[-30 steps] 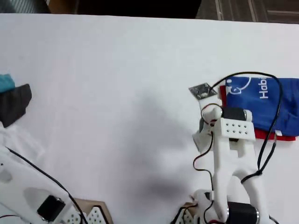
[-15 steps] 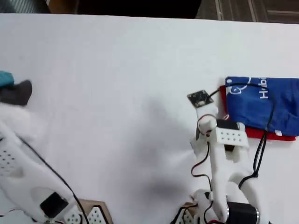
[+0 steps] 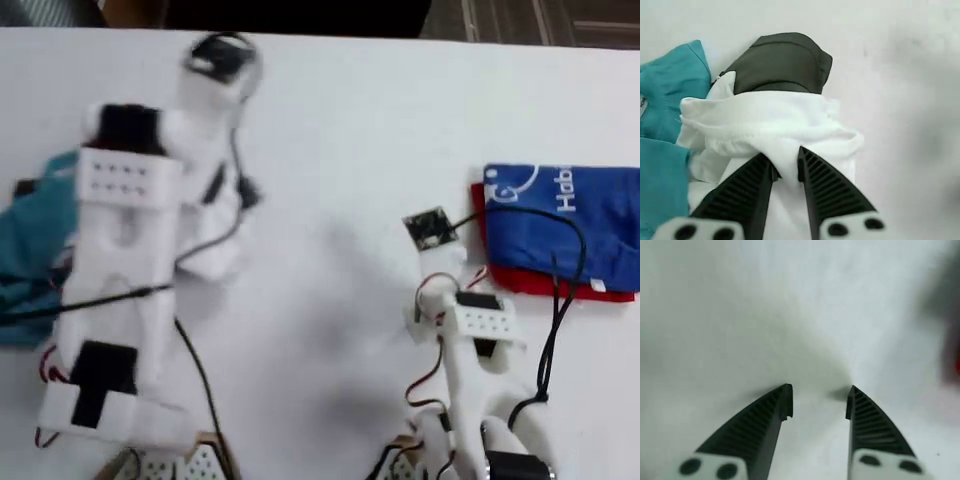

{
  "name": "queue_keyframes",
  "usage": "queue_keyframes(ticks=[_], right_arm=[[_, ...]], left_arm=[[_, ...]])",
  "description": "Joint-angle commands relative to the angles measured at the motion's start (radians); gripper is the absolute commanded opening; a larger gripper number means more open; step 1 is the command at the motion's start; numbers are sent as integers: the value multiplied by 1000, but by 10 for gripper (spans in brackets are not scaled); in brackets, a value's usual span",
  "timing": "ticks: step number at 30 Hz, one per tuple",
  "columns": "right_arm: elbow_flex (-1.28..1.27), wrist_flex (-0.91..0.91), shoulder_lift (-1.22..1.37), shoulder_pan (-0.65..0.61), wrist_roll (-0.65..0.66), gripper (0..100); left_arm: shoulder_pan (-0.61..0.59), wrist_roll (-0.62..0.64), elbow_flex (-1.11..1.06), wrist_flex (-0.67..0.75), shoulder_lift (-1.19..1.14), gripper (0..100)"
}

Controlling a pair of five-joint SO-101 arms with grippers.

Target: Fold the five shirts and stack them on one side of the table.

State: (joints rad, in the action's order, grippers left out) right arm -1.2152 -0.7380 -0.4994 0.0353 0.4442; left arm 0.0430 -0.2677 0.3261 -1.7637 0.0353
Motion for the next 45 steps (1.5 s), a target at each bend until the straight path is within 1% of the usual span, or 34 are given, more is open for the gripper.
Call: queue_keyframes(ticks=[1,12,19,23,25,29,30,32,37,39,41,43,45], right_arm=[[2,16,-35,-7,-8,187],[2,21,-33,-7,-8,187],[2,21,-31,-7,-9,187],[2,21,-31,-7,-9,187],[2,21,-31,-7,-9,187],[2,21,-31,-7,-9,187],[2,21,-31,-7,-9,187],[2,21,-31,-7,-9,187],[2,22,-31,-7,-9,187],[2,22,-31,-8,-9,187],[2,22,-31,-8,-9,187],[2,22,-31,-10,-9,187],[0,22,-31,-28,-8,187]], left_arm=[[64,6,62,14,64,24],[157,-2,67,54,72,24],[155,5,266,83,91,24],[152,-2,211,77,60,31],[144,-3,157,77,38,81],[124,-8,101,44,3,260],[114,-26,104,34,0,288],[84,-54,127,28,0,287],[-87,-68,196,32,-8,271],[-158,-118,147,37,-12,269],[-218,-161,51,55,-40,268],[-284,-175,-48,94,-81,268],[-351,-173,-130,164,-124,268]])
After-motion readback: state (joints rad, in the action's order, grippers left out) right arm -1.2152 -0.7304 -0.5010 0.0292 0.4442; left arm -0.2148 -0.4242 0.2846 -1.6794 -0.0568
